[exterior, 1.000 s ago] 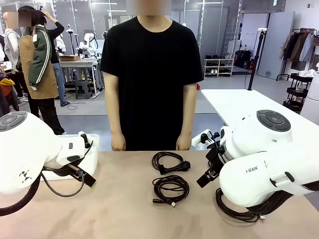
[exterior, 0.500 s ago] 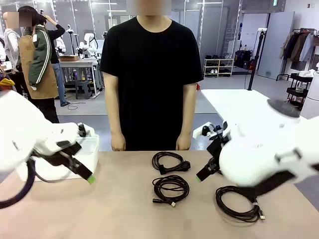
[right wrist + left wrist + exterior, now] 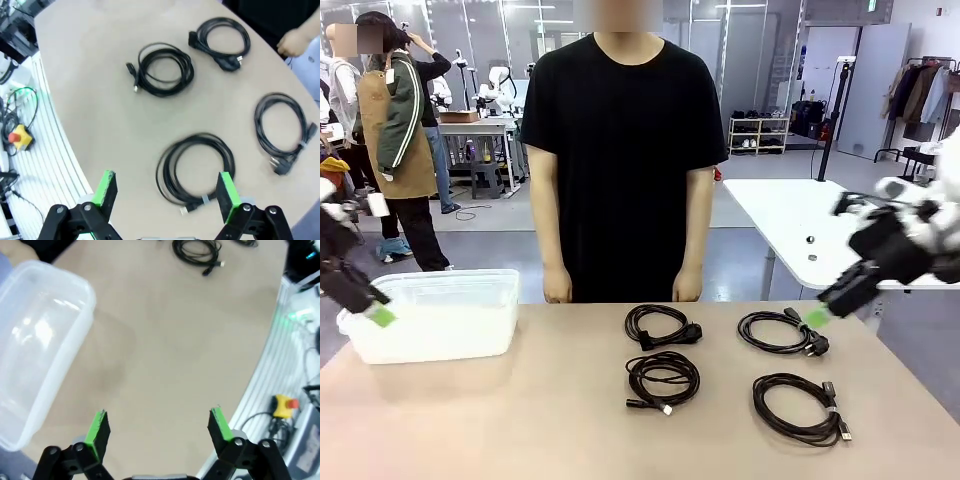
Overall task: Organize and store the cables.
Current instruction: Place the Power Cable into the Organizing box.
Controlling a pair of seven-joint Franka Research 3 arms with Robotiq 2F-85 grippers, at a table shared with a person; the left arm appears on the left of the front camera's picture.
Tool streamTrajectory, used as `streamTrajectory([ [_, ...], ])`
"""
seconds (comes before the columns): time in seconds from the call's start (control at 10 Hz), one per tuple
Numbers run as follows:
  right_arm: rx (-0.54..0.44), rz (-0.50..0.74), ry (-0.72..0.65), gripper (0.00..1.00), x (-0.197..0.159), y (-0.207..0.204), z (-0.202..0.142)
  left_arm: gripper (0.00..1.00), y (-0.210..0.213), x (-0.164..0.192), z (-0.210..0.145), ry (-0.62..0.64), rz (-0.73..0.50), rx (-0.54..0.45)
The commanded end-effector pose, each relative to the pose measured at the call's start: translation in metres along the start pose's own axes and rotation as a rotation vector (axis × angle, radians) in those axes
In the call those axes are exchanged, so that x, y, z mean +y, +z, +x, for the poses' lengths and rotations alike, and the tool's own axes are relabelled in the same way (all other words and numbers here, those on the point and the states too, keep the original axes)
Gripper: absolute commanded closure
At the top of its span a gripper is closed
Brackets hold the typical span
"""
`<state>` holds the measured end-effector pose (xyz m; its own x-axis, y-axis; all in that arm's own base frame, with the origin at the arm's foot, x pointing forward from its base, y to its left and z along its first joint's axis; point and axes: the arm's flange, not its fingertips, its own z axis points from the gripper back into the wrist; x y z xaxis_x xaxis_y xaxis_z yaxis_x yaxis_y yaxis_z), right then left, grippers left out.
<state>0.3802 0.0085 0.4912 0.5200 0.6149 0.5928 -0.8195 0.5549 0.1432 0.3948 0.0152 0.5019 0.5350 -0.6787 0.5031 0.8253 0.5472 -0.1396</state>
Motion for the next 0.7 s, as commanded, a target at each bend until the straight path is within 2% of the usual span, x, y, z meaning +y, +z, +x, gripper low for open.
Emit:
streamTrajectory([
  [0.0, -0.076, 0.008, -0.039, 0.00, -0.017, 0.022, -0.055, 0.00, 0.015, 0.016, -0.035, -0.023, -0.023, -0.101],
  [0.3, -0.193, 0.023, -0.145, 0.00, -0.013, 0.056, -0.156, 0.00, 0.045, 0.024, -0.107, 0.066, 0.017, -0.316],
  [0.5, -0.261, -0.043, -0.172, 0.00, -0.006, 0.073, -0.188, 0.00, 0.050, 0.018, -0.132, 0.104, 0.047, -0.330],
  [0.6, -0.261, -0.062, -0.166, 0.00, -0.001, 0.078, -0.196, 0.00, 0.048, 0.016, -0.138, 0.135, 0.060, -0.321],
])
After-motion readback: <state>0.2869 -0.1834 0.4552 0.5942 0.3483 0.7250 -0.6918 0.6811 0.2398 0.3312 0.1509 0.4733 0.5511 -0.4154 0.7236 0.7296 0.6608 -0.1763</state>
